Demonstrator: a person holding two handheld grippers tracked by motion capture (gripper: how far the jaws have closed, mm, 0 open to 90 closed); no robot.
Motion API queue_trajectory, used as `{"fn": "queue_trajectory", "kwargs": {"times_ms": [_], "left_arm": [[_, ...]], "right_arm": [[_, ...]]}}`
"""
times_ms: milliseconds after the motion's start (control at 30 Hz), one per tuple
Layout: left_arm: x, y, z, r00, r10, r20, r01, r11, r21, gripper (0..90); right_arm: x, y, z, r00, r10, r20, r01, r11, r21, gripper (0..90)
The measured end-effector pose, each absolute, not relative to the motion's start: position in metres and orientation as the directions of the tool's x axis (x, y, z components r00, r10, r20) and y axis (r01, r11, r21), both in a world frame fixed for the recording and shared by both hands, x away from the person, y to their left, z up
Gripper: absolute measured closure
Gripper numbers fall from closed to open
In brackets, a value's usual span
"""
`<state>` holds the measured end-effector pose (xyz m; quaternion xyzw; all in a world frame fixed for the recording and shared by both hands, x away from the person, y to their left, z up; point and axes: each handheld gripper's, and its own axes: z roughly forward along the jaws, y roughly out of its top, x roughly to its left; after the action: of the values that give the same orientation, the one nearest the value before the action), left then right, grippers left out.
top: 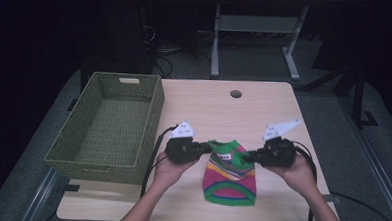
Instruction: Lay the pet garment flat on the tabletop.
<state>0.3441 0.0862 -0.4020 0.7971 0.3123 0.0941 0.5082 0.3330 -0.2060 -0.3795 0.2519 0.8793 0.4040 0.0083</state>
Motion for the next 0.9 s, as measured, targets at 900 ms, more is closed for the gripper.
{"fn": "queue_trajectory", "kwargs": {"times_ms": [900], "left_arm": [[0.36,0.079,-0.431,0.733,0.638,-0.236,0.504,-0.276,0.819,45.7]], "right_arm": [[0.386,-0.247,-0.43,-0.699,0.637,0.324,0.654,0.388,0.649,51.6]]}}
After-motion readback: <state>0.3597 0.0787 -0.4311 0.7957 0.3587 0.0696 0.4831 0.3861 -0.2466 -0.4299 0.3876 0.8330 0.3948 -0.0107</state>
